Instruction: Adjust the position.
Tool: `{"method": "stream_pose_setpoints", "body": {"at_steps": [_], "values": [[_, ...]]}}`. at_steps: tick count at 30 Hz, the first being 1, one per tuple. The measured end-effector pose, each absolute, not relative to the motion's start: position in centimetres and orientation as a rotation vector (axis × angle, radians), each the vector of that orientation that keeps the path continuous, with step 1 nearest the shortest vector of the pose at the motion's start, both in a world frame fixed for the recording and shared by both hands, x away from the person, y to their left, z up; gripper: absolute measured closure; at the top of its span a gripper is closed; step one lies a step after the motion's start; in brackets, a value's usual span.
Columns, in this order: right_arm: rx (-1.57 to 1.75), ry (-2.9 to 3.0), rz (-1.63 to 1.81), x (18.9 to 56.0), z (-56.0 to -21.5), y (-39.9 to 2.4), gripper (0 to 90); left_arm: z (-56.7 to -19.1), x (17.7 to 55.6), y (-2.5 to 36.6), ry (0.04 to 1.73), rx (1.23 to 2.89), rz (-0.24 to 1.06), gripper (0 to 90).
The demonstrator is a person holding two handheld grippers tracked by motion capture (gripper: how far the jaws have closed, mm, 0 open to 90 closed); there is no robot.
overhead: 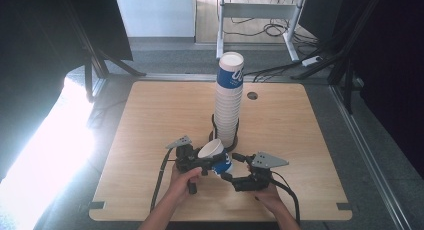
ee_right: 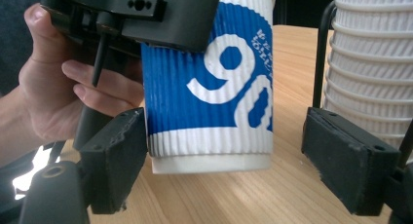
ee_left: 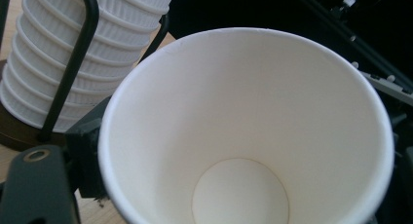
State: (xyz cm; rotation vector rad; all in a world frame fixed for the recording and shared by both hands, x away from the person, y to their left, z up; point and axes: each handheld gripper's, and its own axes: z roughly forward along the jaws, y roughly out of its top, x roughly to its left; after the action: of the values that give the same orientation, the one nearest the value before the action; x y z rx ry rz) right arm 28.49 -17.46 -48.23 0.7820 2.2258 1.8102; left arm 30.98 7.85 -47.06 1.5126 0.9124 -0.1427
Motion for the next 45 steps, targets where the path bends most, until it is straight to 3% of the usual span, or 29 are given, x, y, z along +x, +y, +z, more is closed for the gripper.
{"method": "stream_pose_setpoints", "body": {"at_steps": [8, 30, 45], "values": [[0.786, 2.246, 1.817, 28.3, -47.9, -18.3, 15.8, -46.0, 30.5, 7.9, 0.889, 1.602, -0.042, 15.5], [0.800, 2.264, 1.815, 28.3, -47.6, -19.3, 16.7, -45.2, 30.2, 7.7, 0.853, 1.680, 0.068, 19.8], [0.762, 2.297, 1.785, 28.1, -47.6, -19.0, 17.9, -44.0, 29.5, 6.9, 0.767, 1.824, 0.241, 20.0]]}}
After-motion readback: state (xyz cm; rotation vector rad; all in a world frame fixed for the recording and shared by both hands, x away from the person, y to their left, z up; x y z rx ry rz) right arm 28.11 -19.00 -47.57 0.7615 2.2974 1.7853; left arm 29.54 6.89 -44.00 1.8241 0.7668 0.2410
